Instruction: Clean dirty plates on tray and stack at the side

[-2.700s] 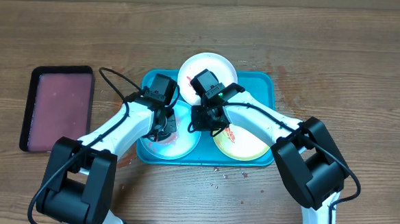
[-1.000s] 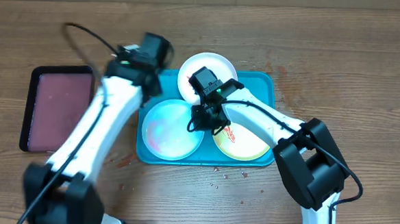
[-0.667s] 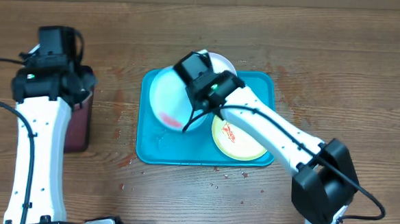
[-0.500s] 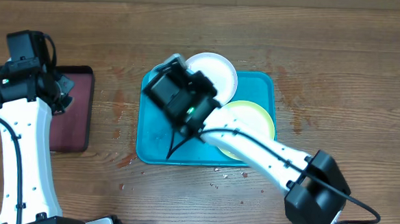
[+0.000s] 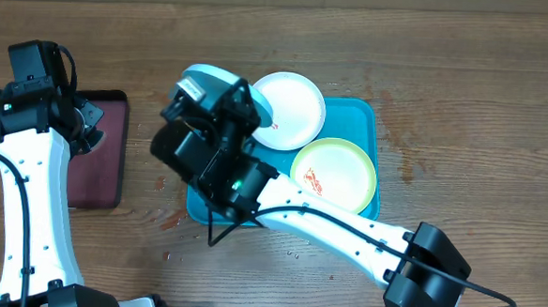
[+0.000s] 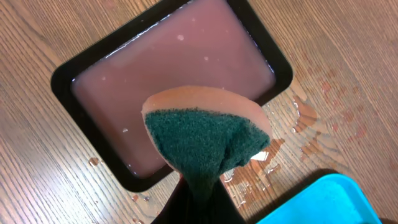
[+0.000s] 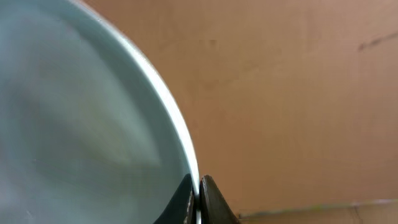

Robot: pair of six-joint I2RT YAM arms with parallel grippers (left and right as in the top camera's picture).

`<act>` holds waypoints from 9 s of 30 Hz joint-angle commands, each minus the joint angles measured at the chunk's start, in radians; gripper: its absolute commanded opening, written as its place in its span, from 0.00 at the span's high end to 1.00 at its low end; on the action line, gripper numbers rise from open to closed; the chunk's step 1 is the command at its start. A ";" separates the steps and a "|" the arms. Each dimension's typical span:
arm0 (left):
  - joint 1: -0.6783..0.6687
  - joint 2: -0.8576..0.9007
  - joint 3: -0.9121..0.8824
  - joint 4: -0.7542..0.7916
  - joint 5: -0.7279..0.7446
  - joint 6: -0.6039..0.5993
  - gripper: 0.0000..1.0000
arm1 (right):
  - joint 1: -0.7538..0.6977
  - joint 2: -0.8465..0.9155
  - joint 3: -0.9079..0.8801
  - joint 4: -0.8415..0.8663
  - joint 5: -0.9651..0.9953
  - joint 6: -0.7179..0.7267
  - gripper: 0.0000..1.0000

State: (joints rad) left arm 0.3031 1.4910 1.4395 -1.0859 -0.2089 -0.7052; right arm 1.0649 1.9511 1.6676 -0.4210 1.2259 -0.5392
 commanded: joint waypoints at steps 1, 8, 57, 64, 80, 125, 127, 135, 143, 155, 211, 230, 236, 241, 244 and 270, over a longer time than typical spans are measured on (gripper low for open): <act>0.005 0.006 0.000 -0.003 0.004 -0.016 0.96 | -0.101 -0.026 0.021 -0.180 -0.378 0.302 0.96; 0.005 0.006 0.000 -0.002 0.020 -0.016 0.96 | -0.705 -0.067 0.021 -0.377 -1.577 0.660 0.96; 0.004 0.007 0.000 0.013 0.079 -0.013 0.96 | -0.658 0.194 -0.177 -0.025 -1.381 0.644 0.43; 0.004 0.007 0.000 0.017 0.079 -0.013 0.96 | -0.562 0.152 -0.144 -0.224 -1.528 0.644 0.54; 0.004 0.007 0.000 0.017 0.079 -0.013 0.96 | -0.543 0.179 -0.126 -0.031 -1.383 0.700 0.39; -0.510 0.488 0.000 0.338 0.372 0.277 0.96 | -0.514 0.210 -0.176 -0.052 -1.403 0.784 0.96; -0.535 0.533 0.000 0.386 0.389 0.270 0.96 | -0.514 0.210 -0.176 -0.055 -1.403 0.803 0.96; -0.571 0.638 0.000 0.382 0.351 0.270 0.96 | -0.514 0.210 -0.176 -0.066 -1.398 0.802 0.96; -0.538 0.623 0.055 0.163 -0.120 0.190 0.96 | -0.515 0.210 -0.176 -0.074 -1.383 0.802 0.96; -0.554 0.625 0.191 0.144 0.330 0.238 0.96 | -0.515 0.210 -0.176 -0.070 -1.383 0.802 0.96; 0.104 0.239 0.396 -0.266 -0.105 -0.140 0.96 | -0.068 0.080 -0.069 0.472 0.120 -0.262 0.96; 0.102 0.239 0.396 -0.264 -0.104 -0.140 0.96 | -0.880 -0.184 -0.069 -0.253 -1.500 0.845 0.96; 0.102 0.239 0.396 -0.261 -0.072 -0.140 0.96 | -1.170 -0.142 -0.161 -0.374 -1.428 0.847 0.96; 0.102 0.239 0.396 -0.253 -0.062 -0.136 0.96 | -1.333 -0.133 -0.319 -0.242 -1.384 0.848 0.96; 0.102 0.239 0.396 -0.252 -0.062 -0.135 0.96 | -1.402 -0.133 -0.365 -0.171 -1.369 0.848 0.96; 0.101 0.239 0.396 -0.251 -0.060 -0.121 0.96 | -0.903 -0.075 -0.406 -0.285 -1.385 0.328 0.28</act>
State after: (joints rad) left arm 0.4065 1.7264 1.8397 -1.3388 -0.2722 -0.8322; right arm 0.1349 1.8412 1.2739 -0.7143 -0.2890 -0.1402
